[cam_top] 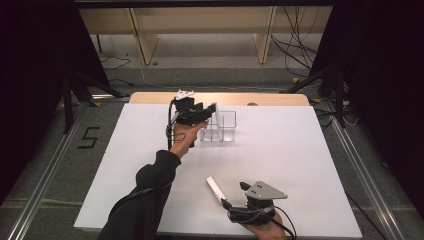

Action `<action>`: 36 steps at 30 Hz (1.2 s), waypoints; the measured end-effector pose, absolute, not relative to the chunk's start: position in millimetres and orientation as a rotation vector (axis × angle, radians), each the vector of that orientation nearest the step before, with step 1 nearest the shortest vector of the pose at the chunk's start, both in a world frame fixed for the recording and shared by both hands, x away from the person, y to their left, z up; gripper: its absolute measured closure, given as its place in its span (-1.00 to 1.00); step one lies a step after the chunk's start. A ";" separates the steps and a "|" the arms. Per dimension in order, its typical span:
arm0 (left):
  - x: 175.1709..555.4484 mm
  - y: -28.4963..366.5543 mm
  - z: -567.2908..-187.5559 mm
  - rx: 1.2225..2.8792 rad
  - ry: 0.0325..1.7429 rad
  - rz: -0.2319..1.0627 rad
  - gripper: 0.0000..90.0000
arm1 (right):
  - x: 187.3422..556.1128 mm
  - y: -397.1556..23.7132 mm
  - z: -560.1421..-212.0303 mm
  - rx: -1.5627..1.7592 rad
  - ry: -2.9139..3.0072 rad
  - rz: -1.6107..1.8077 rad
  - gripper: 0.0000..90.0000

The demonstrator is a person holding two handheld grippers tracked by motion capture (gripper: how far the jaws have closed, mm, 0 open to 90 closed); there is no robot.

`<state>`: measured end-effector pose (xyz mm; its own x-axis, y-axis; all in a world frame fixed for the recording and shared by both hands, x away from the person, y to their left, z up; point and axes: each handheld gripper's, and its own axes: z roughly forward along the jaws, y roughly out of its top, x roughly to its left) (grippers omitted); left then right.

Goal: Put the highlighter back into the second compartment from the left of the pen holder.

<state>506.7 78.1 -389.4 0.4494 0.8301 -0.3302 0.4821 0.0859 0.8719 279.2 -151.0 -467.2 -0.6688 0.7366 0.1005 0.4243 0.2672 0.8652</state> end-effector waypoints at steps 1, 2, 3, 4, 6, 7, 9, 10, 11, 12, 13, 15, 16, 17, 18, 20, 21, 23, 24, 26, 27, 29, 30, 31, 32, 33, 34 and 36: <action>504.8 80.0 -388.6 1.561 1.186 0.378 -0.09 | 279.1 -150.8 -467.3 1.062 2.221 1.360 -0.55; 502.8 82.0 -388.2 1.562 1.186 0.370 -0.12 | 279.2 -150.8 -467.4 1.061 2.222 1.360 -0.55; 500.9 84.2 -388.0 1.565 1.184 0.361 -0.14 | 279.3 -150.7 -467.5 1.060 2.222 1.359 -0.55; 498.8 86.5 -388.1 1.572 1.181 0.351 -0.16 | 279.4 -150.7 -467.7 1.062 2.222 1.359 -0.55; 494.3 91.1 -388.9 1.577 1.174 0.332 -0.19 | 279.6 -150.6 -467.8 1.064 2.223 1.358 -0.55; 492.0 94.1 -389.4 1.586 1.167 0.324 -0.21 | 279.5 -150.7 -467.7 1.065 2.222 1.356 -0.55; 487.1 99.4 -390.6 1.591 1.163 0.310 -0.24 | 279.9 -150.8 -467.8 1.063 2.221 1.358 -0.55; 484.2 102.2 -391.4 1.589 1.161 0.307 -0.26 | 280.1 -150.8 -467.9 1.063 2.221 1.357 -0.55; 481.5 104.6 -392.5 1.585 1.163 0.300 -0.27 | 280.3 -150.8 -468.2 1.064 2.221 1.356 -0.55; 478.8 106.8 -393.7 1.589 1.162 0.293 -0.28 | 280.5 -150.7 -468.4 1.065 2.224 1.354 -0.55; 476.0 109.2 -394.8 1.598 1.157 0.289 -0.29 | 280.6 -150.7 -468.6 1.063 2.228 1.350 -0.55; 469.8 113.7 -396.8 1.605 1.151 0.296 -0.31 | 280.5 -150.2 -469.0 1.064 2.228 1.348 -0.55; 466.4 115.8 -397.7 1.599 1.152 0.294 -0.32 | 280.5 -150.0 -469.1 1.062 2.228 1.346 -0.55; 462.9 118.4 -398.8 1.600 1.148 0.290 -0.32 | 280.5 -149.9 -469.1 1.061 2.227 1.346 -0.55; 459.4 120.5 -399.8 1.601 1.144 0.290 -0.33 | 280.5 -149.8 -469.0 1.063 2.226 1.344 -0.55; 452.1 124.8 -401.7 1.604 1.136 0.296 -0.34 | 280.4 -149.6 -469.1 1.065 2.226 1.343 -0.55; 448.3 126.9 -402.6 1.604 1.134 0.297 -0.35 | 280.4 -149.4 -469.1 1.067 2.226 1.340 -0.55; 441.5 131.6 -404.9 1.614 1.123 0.301 -0.36 | 280.2 -149.3 -469.0 1.071 2.226 1.339 -0.55; 438.3 133.8 -406.2 1.609 1.122 0.299 -0.36 | 280.4 -149.3 -469.0 1.072 2.226 1.338 -0.55; 434.1 138.0 -408.4 1.619 1.124 0.294 -0.36 | 280.5 -148.7 -469.4 1.077 2.225 1.334 -0.55; 432.5 139.3 -408.5 1.626 1.122 0.295 -0.38 | 280.4 -148.2 -469.5 1.077 2.225 1.335 -0.55; 428.1 142.6 -408.5 1.614 1.113 0.291 -0.40 | 280.0 -147.3 -469.5 1.071 2.232 1.335 -0.55; 426.0 144.3 -408.5 1.616 1.107 0.288 -0.40 | 279.7 -147.0 -469.5 1.071 2.235 1.333 -0.55; 424.0 145.7 -408.4 1.620 1.102 0.291 -0.41 | 279.5 -146.6 -469.4 1.069 2.236 1.333 -0.55; 422.0 147.1 -408.5 1.618 1.100 0.298 -0.42 | 279.3 -146.5 -469.3 1.069 2.238 1.332 -0.55; 419.9 149.0 -408.8 1.618 1.098 0.297 -0.42 | 279.3 -146.3 -469.5 1.070 2.235 1.336 -0.55; 418.0 150.7 -409.3 1.616 1.096 0.295 -0.42 | 279.4 -146.3 -469.6 1.067 2.240 1.332 -0.55; 414.0 152.8 -410.9 1.614 1.090 0.294 -0.43 | 279.5 -145.4 -470.3 1.071 2.239 1.329 -0.55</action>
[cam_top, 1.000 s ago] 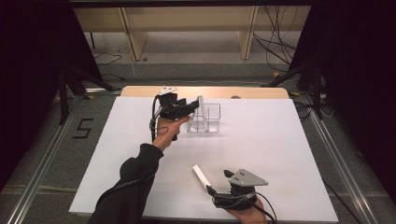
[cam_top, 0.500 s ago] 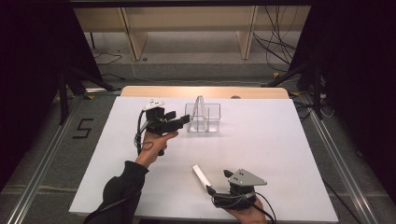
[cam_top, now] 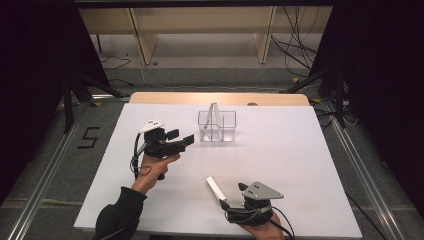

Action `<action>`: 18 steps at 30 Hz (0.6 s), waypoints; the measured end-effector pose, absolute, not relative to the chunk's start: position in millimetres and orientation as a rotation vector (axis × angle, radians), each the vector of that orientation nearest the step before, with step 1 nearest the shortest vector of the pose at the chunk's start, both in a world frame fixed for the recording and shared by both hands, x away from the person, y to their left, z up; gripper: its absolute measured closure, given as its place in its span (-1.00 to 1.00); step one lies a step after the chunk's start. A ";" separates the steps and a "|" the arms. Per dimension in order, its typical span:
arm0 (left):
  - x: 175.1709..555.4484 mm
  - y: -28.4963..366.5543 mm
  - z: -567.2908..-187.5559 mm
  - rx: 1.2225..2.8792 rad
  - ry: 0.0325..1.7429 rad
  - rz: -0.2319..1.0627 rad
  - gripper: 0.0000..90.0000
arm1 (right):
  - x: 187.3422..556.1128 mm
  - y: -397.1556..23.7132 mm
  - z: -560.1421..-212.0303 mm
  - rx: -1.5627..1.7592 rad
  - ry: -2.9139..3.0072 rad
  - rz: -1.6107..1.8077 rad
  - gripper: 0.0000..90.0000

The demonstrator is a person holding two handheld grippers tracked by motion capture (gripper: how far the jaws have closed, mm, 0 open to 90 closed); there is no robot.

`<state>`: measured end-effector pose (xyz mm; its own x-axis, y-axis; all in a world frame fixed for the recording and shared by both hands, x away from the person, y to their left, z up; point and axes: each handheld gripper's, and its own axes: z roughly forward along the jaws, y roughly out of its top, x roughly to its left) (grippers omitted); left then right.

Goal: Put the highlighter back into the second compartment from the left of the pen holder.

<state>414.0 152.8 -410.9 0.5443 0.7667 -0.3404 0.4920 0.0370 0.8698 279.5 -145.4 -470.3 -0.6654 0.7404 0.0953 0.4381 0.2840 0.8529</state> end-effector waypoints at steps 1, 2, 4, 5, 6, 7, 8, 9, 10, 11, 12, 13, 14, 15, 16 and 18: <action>412.3 153.9 -412.1 1.618 1.085 0.294 -0.43 | 279.4 -144.9 -470.5 1.072 2.243 1.327 -0.55; 410.9 154.6 -413.6 1.622 1.082 0.289 -0.43 | 279.2 -144.3 -470.4 1.070 2.244 1.322 -0.55; 407.8 155.4 -416.8 1.629 1.077 0.279 -0.44 | 278.8 -143.6 -470.1 1.065 2.243 1.320 -0.55; 406.5 156.3 -418.5 1.636 1.074 0.281 -0.45 | 278.8 -143.7 -470.0 1.065 2.244 1.320 -0.55; 405.1 157.0 -420.2 1.636 1.072 0.278 -0.45 | 279.1 -143.8 -469.9 1.067 2.243 1.320 -0.55; 403.9 158.1 -421.7 1.642 1.069 0.275 -0.45 | 279.3 -144.0 -469.9 1.068 2.242 1.320 -0.55; 402.5 158.8 -423.1 1.644 1.071 0.274 -0.46 | 279.5 -144.0 -470.0 1.067 2.244 1.318 -0.55; 401.0 159.7 -424.4 1.644 1.071 0.272 -0.46 | 279.7 -143.9 -470.2 1.067 2.244 1.317 -0.55; 399.7 160.6 -425.7 1.645 1.067 0.271 -0.46 | 279.8 -143.7 -470.4 1.067 2.245 1.316 -0.55; 398.3 161.2 -427.3 1.643 1.063 0.269 -0.46 | 279.9 -143.2 -470.6 1.069 2.245 1.318 -0.55; 397.2 161.6 -429.0 1.642 1.060 0.268 -0.47 | 280.2 -142.9 -470.8 1.063 2.248 1.317 -0.55; 396.2 162.3 -430.6 1.648 1.057 0.269 -0.47 | 280.5 -142.4 -471.1 1.064 2.249 1.314 -0.55; 395.3 162.9 -432.2 1.649 1.053 0.272 -0.47 | 280.8 -142.2 -471.1 1.063 2.254 1.310 -0.55; 394.3 163.3 -433.7 1.648 1.050 0.274 -0.48 | 281.0 -141.5 -471.2 1.067 2.252 1.310 -0.55; 393.0 163.9 -434.6 1.652 1.045 0.272 -0.48 | 281.0 -141.1 -471.3 1.065 2.255 1.309 -0.55; 390.5 165.4 -436.1 1.657 1.032 0.281 -0.48 | 281.2 -140.2 -471.1 1.060 2.260 1.308 -0.55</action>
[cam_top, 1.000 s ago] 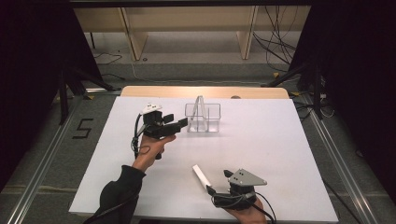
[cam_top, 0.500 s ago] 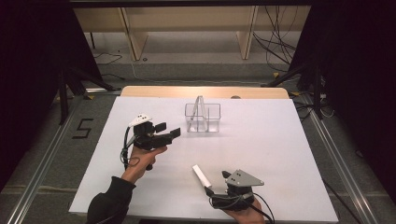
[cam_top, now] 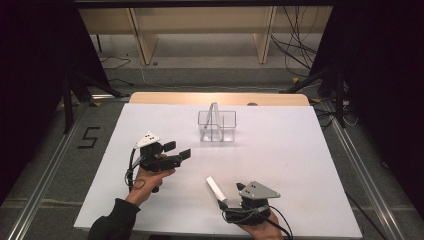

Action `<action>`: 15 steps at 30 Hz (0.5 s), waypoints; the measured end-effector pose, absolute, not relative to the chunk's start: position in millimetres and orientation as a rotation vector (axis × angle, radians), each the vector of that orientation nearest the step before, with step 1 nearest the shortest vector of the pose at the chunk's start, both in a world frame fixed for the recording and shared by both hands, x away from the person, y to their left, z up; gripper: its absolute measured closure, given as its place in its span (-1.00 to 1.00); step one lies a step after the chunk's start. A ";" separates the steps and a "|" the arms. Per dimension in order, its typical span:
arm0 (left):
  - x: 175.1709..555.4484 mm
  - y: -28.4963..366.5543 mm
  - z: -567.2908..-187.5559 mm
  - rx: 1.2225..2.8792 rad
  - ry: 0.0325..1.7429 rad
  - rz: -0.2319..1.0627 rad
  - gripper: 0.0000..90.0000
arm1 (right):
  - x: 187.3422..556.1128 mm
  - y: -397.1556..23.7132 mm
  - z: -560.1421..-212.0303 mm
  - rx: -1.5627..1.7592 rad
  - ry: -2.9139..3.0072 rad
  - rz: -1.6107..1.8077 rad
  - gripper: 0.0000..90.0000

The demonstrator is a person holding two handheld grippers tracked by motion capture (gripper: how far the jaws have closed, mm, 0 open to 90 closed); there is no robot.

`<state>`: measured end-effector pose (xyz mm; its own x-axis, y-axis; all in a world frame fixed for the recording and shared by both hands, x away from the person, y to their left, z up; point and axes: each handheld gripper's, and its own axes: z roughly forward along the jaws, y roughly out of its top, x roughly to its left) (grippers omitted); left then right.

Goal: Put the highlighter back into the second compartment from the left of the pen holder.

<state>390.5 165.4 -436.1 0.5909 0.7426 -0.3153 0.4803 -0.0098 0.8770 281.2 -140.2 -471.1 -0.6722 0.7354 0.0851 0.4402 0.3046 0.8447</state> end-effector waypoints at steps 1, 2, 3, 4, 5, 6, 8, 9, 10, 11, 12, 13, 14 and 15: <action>389.4 166.2 -436.9 1.657 1.025 0.281 -0.48 | 281.4 -139.7 -471.2 1.057 2.262 1.307 -0.55; 388.3 166.8 -437.8 1.657 1.022 0.283 -0.49 | 281.8 -139.2 -471.5 1.057 2.262 1.307 -0.55; 387.4 167.5 -438.8 1.657 1.017 0.285 -0.49 | 282.2 -138.7 -471.7 1.061 2.263 1.306 -0.55; 386.2 168.2 -440.4 1.655 1.016 0.286 -0.49 | 282.6 -138.5 -472.1 1.062 2.264 1.303 -0.56; 385.7 169.0 -441.3 1.659 1.013 0.286 -0.49 | 283.0 -138.1 -472.3 1.061 2.268 1.301 -0.56; 384.9 169.8 -442.6 1.661 1.012 0.287 -0.49 | 283.1 -138.2 -472.3 1.059 2.273 1.296 -0.56; 383.2 171.2 -445.1 1.663 1.010 0.288 -0.50 | 284.1 -137.6 -472.5 1.061 2.271 1.295 -0.56; 382.0 171.8 -446.5 1.659 1.013 0.283 -0.50 | 284.8 -137.3 -472.8 1.060 2.272 1.294 -0.56; 380.9 172.6 -447.9 1.661 1.011 0.281 -0.50 | 285.3 -137.0 -473.1 1.063 2.276 1.292 -0.56; 379.6 173.1 -449.3 1.666 1.012 0.280 -0.50 | 285.9 -136.6 -473.6 1.062 2.281 1.288 -0.56; 378.4 173.3 -450.7 1.665 1.013 0.279 -0.51 | 286.5 -136.1 -474.2 1.065 2.286 1.281 -0.56; 377.4 174.2 -452.0 1.670 1.010 0.277 -0.51 | 287.2 -135.4 -474.9 1.068 2.291 1.278 -0.56; 376.4 174.8 -453.1 1.668 1.011 0.275 -0.52 | 287.7 -134.7 -475.4 1.073 2.295 1.274 -0.56; 375.3 176.1 -454.0 1.673 1.008 0.276 -0.53 | 288.5 -134.0 -476.1 1.070 2.299 1.272 -0.56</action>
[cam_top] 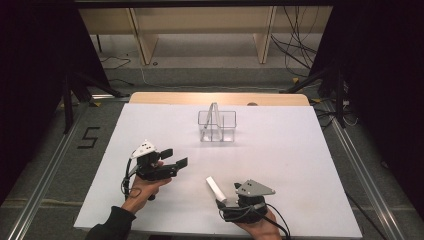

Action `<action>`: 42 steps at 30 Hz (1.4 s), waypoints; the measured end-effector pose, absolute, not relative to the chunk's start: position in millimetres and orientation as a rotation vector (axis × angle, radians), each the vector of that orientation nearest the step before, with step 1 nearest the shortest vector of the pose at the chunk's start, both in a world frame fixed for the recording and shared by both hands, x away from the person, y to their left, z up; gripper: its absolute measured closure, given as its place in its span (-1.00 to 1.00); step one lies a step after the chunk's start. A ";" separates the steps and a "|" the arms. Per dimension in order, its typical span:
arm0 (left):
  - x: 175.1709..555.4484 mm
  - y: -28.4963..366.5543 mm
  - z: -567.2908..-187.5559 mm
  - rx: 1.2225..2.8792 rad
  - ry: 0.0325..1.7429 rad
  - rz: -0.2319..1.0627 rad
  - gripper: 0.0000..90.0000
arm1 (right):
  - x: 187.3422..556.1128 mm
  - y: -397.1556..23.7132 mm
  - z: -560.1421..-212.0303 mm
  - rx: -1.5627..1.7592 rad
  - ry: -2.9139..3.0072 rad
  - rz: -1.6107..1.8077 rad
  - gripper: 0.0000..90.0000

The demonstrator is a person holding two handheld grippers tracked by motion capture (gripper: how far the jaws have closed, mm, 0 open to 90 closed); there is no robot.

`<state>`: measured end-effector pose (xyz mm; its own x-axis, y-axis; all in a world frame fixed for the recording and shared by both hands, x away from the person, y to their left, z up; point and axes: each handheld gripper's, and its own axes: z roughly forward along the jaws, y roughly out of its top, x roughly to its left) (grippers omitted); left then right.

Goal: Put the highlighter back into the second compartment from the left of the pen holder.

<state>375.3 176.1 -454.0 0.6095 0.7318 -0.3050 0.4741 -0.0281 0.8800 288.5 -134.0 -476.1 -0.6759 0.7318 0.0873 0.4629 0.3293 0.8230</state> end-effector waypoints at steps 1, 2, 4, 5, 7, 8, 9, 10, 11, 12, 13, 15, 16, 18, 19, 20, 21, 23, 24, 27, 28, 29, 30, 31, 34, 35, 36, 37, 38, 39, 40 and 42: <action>374.1 177.1 -454.8 1.674 1.006 0.279 -0.53 | 289.0 -133.4 -476.4 1.066 2.306 1.264 -0.56; 372.8 178.2 -455.4 1.675 1.006 0.282 -0.53 | 289.4 -132.6 -476.5 1.068 2.310 1.260 -0.56; 370.2 180.4 -456.6 1.679 1.001 0.288 -0.54 | 290.5 -130.9 -476.6 1.067 2.317 1.253 -0.56; 368.8 181.2 -457.2 1.684 0.997 0.288 -0.54 | 291.3 -130.1 -476.8 1.066 2.317 1.251 -0.56; 366.3 181.8 -458.3 1.697 0.990 0.297 -0.54 | 292.2 -128.4 -477.5 1.070 2.325 1.244 -0.56; 365.3 182.1 -458.7 1.705 0.984 0.303 -0.54 | 292.7 -127.7 -478.0 1.067 2.331 1.237 -0.56; 363.9 181.5 -459.1 1.709 0.981 0.306 -0.54 | 293.3 -126.8 -478.6 1.069 2.336 1.230 -0.56; 362.8 181.3 -459.2 1.720 0.974 0.315 -0.54 | 294.2 -126.3 -479.1 1.062 2.343 1.223 -0.56; 361.4 181.1 -459.4 1.728 0.968 0.322 -0.54 | 294.7 -125.6 -479.6 1.065 2.343 1.219 -0.56; 360.3 180.5 -459.7 1.729 0.966 0.324 -0.54 | 295.0 -125.1 -479.9 1.068 2.347 1.217 -0.56; 359.3 180.6 -460.0 1.737 0.961 0.322 -0.54 | 295.4 -124.6 -480.2 1.067 2.351 1.213 -0.56; 357.5 180.2 -461.0 1.738 0.959 0.321 -0.54 | 295.8 -123.4 -480.7 1.067 2.359 1.203 -0.56; 356.7 180.4 -461.3 1.745 0.956 0.323 -0.54 | 296.3 -122.8 -481.1 1.068 2.360 1.199 -0.56; 355.1 180.4 -462.1 1.747 0.956 0.322 -0.54 | 297.5 -122.2 -481.7 1.067 2.368 1.186 -0.56; 354.3 180.5 -462.3 1.753 0.953 0.323 -0.54 | 298.2 -121.5 -481.9 1.069 2.370 1.181 -0.56; 353.5 180.4 -462.5 1.755 0.949 0.328 -0.54 | 298.7 -120.8 -482.1 1.068 2.373 1.177 -0.56; 352.6 180.3 -462.5 1.758 0.947 0.329 -0.54 | 299.1 -120.1 -482.2 1.067 2.375 1.168 -0.56; 350.5 180.2 -462.7 1.768 0.941 0.336 -0.54 | 299.5 -118.5 -482.5 1.065 2.378 1.153 -0.56; 349.4 180.3 -462.7 1.775 0.937 0.344 -0.54 | 299.7 -117.9 -482.6 1.062 2.382 1.146 -0.56; 346.8 180.8 -463.0 1.786 0.928 0.356 -0.54 | 300.7 -116.0 -482.8 1.059 2.392 1.134 -0.56; 346.2 181.5 -463.2 1.791 0.925 0.357 -0.55 | 301.2 -115.4 -483.0 1.059 2.395 1.128 -0.56; 345.6 181.8 -463.4 1.789 0.928 0.355 -0.55 | 301.6 -114.7 -483.1 1.064 2.395 1.126 -0.56; 345.1 182.2 -463.6 1.787 0.927 0.354 -0.55 | 302.3 -114.2 -483.3 1.061 2.399 1.121 -0.56; 344.7 182.9 -463.6 1.792 0.924 0.355 -0.55 | 302.9 -113.0 -483.5 1.068 2.398 1.120 -0.56; 343.3 183.2 -463.7 1.793 0.921 0.353 -0.56 | 304.6 -110.2 -483.8 1.067 2.401 1.107 -0.55; 342.7 183.1 -463.6 1.792 0.921 0.351 -0.56 | 305.2 -109.4 -484.1 1.061 2.401 1.103 -0.55; 342.5 183.3 -463.5 1.792 0.920 0.352 -0.57 | 305.4 -108.8 -484.2 1.061 2.406 1.095 -0.54; 342.3 183.6 -463.4 1.793 0.920 0.351 -0.57 | 306.0 -108.4 -484.5 1.058 2.407 1.093 -0.54; 342.3 183.7 -463.6 1.792 0.921 0.350 -0.57 | 306.2 -107.6 -484.7 1.070 2.403 1.091 -0.53; 342.2 183.8 -463.8 1.795 0.921 0.351 -0.57 | 306.6 -107.5 -485.0 1.068 2.408 1.084 -0.52; 342.0 183.7 -464.0 1.797 0.920 0.351 -0.57 | 306.9 -107.2 -485.5 1.068 2.410 1.075 -0.52; 341.1 183.6 -464.1 1.797 0.920 0.352 -0.57 | 307.9 -106.8 -486.4 1.076 2.411 1.058 -0.50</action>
